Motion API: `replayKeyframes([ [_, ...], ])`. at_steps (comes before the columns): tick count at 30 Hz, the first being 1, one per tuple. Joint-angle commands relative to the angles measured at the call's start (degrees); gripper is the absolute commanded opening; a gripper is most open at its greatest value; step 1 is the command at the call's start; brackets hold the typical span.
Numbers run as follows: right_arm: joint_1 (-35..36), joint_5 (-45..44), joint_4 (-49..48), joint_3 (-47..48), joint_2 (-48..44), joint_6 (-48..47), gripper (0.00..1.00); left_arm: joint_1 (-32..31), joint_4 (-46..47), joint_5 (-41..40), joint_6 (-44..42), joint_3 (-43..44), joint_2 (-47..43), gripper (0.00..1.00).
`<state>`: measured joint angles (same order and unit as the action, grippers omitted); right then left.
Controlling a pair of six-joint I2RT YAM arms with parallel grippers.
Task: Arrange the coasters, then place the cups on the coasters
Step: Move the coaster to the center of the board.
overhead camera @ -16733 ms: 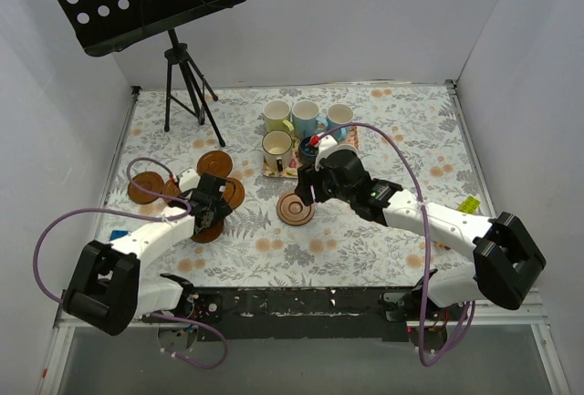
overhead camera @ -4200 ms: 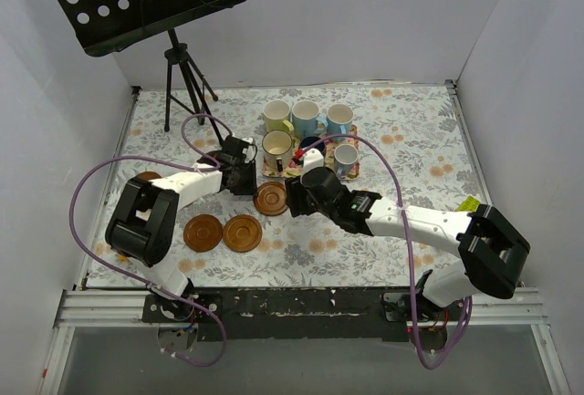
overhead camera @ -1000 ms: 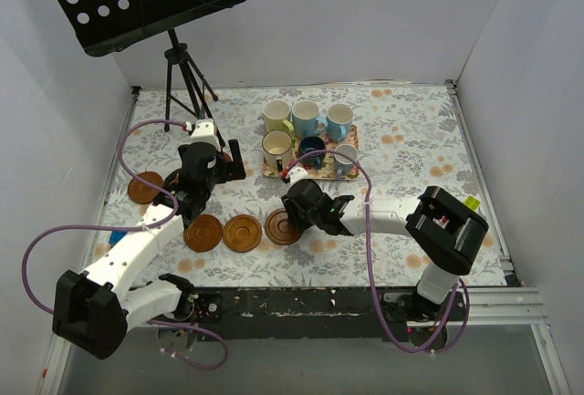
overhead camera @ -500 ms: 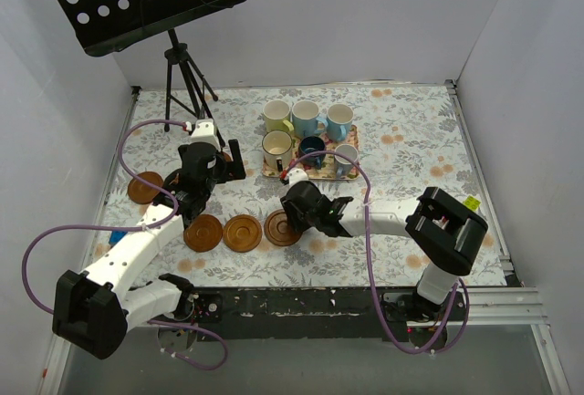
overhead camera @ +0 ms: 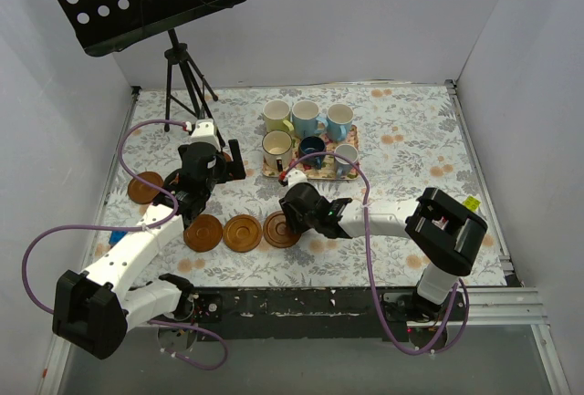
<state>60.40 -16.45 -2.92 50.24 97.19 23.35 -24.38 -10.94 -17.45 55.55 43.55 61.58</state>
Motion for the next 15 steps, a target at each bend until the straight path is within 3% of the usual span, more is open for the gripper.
replayKeyframes([
  [1, 1.12, 0.28, 2.83, 0.04, -1.03, 0.2, 0.34, 0.04, -0.05, -1.0, 0.17, 0.22, -0.5, 0.98],
  [15, 1.56, -0.16, 4.76, -0.23, -1.3, 0.64, 0.34, 0.04, -0.13, -0.92, 0.17, 0.31, -0.15, 0.98],
])
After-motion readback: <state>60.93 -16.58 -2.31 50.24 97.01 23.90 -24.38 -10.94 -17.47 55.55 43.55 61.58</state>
